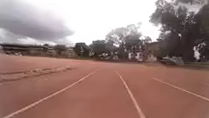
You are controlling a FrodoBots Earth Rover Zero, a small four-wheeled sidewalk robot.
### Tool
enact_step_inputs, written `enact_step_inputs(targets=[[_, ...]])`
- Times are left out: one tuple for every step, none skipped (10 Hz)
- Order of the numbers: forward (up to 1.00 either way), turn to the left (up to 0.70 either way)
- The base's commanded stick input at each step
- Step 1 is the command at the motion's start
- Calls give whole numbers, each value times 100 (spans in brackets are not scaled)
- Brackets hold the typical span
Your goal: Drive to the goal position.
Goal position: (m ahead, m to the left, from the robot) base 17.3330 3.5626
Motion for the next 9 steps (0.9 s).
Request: enact_step_inputs(targets=[[45,0],[45,-3],[45,-13],[45,-21],[45,-27],[45,-27],[45,-27],[45,-27],[45,-27]])
